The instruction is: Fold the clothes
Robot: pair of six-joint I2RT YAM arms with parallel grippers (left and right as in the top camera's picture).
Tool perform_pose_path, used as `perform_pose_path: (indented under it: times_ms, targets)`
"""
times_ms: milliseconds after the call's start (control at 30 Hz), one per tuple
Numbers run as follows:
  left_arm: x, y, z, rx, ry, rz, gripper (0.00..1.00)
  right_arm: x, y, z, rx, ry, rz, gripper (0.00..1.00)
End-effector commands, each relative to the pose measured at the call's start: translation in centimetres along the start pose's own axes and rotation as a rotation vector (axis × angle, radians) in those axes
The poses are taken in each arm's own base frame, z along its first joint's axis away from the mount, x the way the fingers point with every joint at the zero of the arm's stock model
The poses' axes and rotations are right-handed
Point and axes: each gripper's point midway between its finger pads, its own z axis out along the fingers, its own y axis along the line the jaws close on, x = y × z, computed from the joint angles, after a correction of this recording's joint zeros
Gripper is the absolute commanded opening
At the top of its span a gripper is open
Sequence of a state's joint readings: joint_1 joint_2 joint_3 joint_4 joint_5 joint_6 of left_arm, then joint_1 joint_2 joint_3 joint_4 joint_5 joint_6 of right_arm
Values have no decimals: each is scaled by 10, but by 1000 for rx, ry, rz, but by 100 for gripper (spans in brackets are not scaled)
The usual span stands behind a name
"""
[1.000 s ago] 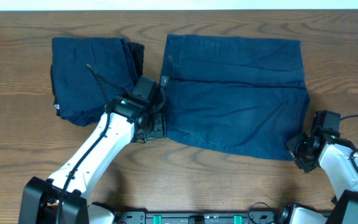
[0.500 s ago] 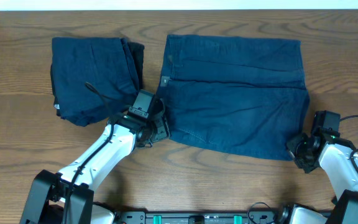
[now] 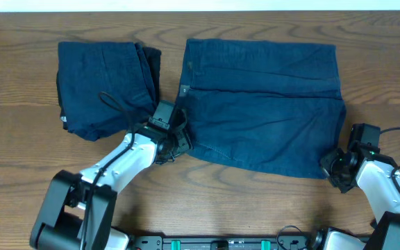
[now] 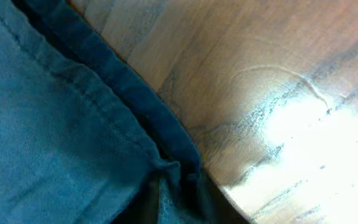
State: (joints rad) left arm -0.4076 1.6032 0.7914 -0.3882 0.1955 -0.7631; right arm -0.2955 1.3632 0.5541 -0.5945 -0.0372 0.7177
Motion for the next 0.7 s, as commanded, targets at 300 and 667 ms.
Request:
perform_pose_path:
  times_ms: [300,667]
  targets:
    - [12,11,-6,-38,44,51,6,10,7,-22,-7,101,-95,1]
    - [31,22,-58,-39,47,79,6,-8,27,-126,-111,-35,-148,1]
